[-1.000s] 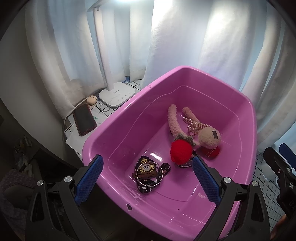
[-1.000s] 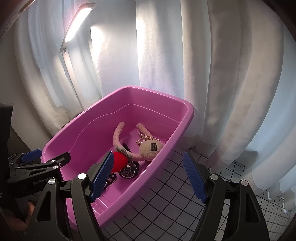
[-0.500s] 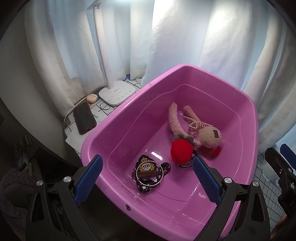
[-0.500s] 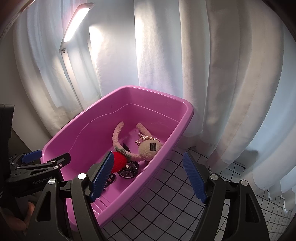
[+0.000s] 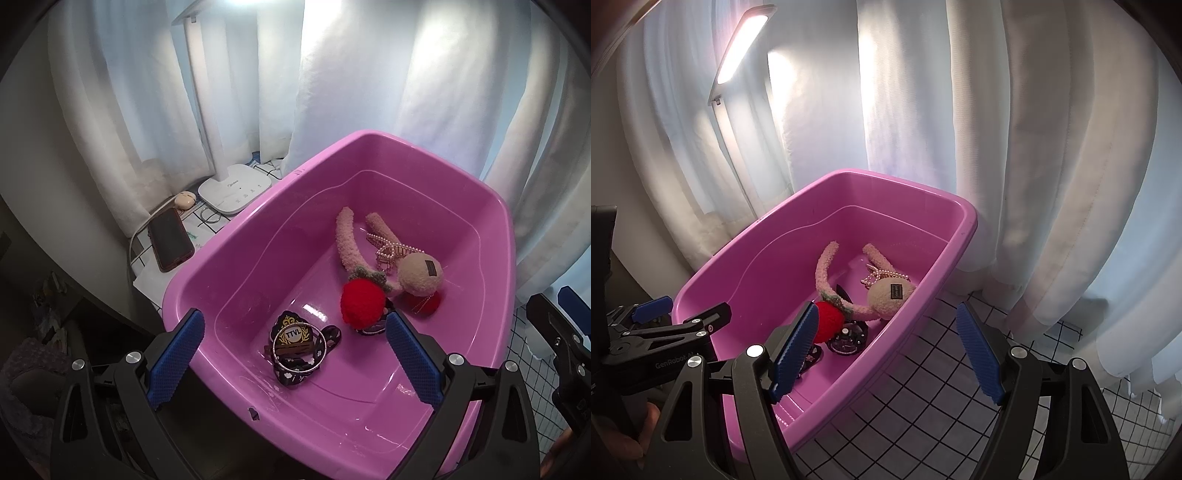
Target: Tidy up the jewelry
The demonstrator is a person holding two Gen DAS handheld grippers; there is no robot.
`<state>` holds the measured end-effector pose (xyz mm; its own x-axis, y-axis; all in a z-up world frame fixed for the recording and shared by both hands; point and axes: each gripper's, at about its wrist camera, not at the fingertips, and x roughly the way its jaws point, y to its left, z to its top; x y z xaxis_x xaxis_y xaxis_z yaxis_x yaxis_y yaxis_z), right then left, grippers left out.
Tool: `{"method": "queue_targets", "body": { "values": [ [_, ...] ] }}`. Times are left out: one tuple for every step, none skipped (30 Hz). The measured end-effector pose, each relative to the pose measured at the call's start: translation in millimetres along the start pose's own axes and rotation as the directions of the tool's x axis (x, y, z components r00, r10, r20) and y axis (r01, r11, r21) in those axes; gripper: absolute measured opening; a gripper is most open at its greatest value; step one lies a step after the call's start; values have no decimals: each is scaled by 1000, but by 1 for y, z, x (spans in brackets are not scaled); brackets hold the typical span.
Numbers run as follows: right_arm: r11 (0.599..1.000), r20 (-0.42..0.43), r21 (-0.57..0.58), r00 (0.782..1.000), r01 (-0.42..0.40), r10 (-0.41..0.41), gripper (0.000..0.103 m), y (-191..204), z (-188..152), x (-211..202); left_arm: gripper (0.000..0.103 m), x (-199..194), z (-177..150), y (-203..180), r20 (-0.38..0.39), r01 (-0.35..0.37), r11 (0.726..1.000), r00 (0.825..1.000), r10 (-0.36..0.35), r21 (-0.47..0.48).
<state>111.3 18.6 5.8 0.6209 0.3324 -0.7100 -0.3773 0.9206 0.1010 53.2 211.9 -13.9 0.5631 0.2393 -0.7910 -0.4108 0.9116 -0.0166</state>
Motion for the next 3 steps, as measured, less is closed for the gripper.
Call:
{"method": "queue_targets", "body": {
  "values": [
    [1000,1,0,1000,-1,1,73,0,0,0,97,0,-1,0,0,0,1000,1000,0,-1],
    [1000,1,0,1000,0,0,73,0,0,0,97,0,0,0,-1,2,1000,1000,-2,0],
    [1000,1,1,1000,0,0,73,0,0,0,97,0,0,0,-2,1,1000,1000,-1,-1]
  ]
}}
